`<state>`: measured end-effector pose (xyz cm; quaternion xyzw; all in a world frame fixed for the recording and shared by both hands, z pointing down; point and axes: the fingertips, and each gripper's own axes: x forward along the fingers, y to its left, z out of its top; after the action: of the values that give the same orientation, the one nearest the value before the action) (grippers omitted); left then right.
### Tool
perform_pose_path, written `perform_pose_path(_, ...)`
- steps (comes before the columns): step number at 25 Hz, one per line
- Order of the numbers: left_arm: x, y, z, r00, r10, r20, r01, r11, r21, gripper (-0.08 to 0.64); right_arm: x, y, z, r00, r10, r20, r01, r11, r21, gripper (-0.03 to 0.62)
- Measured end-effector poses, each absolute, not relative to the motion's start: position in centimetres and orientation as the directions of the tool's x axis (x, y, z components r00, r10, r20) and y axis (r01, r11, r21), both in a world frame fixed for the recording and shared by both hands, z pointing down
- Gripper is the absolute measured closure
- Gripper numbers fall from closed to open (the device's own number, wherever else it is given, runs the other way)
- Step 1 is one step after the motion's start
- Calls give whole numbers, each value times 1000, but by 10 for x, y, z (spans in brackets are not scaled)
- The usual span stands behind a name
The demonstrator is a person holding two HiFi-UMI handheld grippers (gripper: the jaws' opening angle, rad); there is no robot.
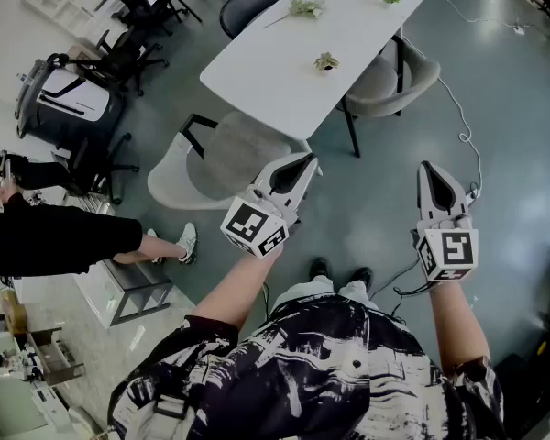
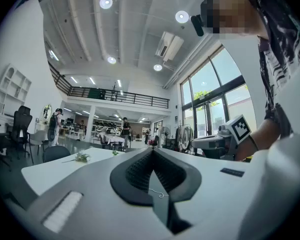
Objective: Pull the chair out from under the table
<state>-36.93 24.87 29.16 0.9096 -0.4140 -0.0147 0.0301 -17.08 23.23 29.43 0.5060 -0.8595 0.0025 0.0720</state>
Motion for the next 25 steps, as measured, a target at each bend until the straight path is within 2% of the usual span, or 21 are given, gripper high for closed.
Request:
perform_pose_path(13, -367, 243, 291, 661, -750, 3, -748, -660, 69, 555, -170, 227, 296, -483, -866, 130, -867, 494, 67, 592)
perform_pose_path(16, -364, 242, 289, 681, -732, -17, -728, -680, 84, 554, -172, 223, 293, -519, -851, 78, -852, 522, 26, 591)
perform_pose_path(17, -361, 241, 286, 691, -722, -30, -717, -691, 98, 535, -175, 222, 289, -546, -836, 51, -837, 547, -2, 487)
perform_pose_path(18, -359, 240, 283, 698, -715, -38, -708, -697, 109, 329, -179, 220, 286, -572, -820, 28, -820, 572, -25, 203)
perform_pose_path(19, -358, 237, 282, 702, -711, -40, -704, -701, 112, 140, -182, 219, 284, -594, -805, 13, -805, 593, -30, 135)
perform_pose_path(20, -357, 236, 280, 706, -708, -38, -702, -705, 103, 138, -186, 218, 283, -610, -792, 7, -792, 610, -15, 68)
perform_pose_path(22, -356, 235, 279, 711, -703, -30, -700, -711, 65, 136, -191, 219, 282, -632, -775, 6, -774, 632, 22, 43)
perform_pose_path(25, -355, 237, 276, 715, -698, -36, -696, -716, 53, 135, -191, 219, 278, -636, -771, 3, -771, 636, 28, 41)
